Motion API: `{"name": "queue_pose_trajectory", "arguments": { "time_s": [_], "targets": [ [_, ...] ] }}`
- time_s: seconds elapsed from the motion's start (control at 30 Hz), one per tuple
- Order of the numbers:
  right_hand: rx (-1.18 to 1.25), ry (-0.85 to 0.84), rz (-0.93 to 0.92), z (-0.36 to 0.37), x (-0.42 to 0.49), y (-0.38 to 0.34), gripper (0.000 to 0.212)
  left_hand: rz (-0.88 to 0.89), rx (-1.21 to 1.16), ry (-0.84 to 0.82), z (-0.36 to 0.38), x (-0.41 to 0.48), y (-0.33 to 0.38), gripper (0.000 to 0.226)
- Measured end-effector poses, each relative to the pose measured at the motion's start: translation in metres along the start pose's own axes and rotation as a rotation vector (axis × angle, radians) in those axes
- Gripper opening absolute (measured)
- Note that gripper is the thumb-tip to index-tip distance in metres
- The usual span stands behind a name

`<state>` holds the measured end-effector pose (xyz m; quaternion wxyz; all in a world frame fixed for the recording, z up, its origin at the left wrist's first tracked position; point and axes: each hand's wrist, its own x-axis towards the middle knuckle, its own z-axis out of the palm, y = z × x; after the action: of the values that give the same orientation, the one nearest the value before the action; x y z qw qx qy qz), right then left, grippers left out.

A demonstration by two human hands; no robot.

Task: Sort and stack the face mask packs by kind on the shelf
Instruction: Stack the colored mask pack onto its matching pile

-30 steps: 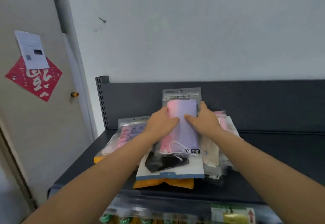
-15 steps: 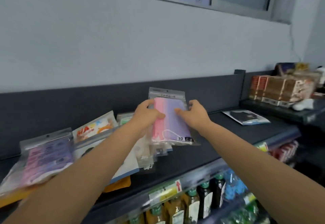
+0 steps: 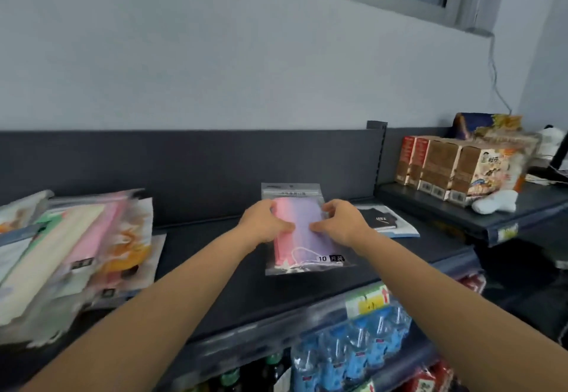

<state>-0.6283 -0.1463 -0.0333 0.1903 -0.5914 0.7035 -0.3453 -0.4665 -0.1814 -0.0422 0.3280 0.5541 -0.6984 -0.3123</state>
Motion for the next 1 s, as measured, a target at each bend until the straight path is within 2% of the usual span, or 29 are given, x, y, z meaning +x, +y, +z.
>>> {"name": "queue_pose_trajectory", "arguments": {
  "time_s": [0.13,0.33,0.47,0.57,0.87,1.0],
  "targets": [
    [-0.030,-0.077,0.004,-0.009,0.048,0.051,0.039,-0.128,0.081,0.029,0.052,0.036,0.005,0.058],
    [-0.121,-0.182,-0.041,-0.008,0.094,0.095,0.036,-0.227,0.308,0.082,0.090,0.063,0.012,0.045],
    [-0.253,-0.184,-0.073,-0.009,0.102,0.113,0.041,-0.258,0.467,0.082,0.101,0.071,0.017,0.058],
    [-0.283,-0.177,-0.096,-0.016,0.107,0.121,0.043,-0.268,0.630,0.048,0.110,0.073,0.024,0.051],
    [-0.379,-0.206,-0.147,-0.030,0.115,0.131,0.045,-0.261,0.649,0.053,0.124,0.079,0.031,0.051],
    [-0.467,-0.149,-0.265,-0.031,0.113,0.115,0.046,-0.213,0.672,0.118,0.108,0.067,0.030,0.049]
  ]
}}
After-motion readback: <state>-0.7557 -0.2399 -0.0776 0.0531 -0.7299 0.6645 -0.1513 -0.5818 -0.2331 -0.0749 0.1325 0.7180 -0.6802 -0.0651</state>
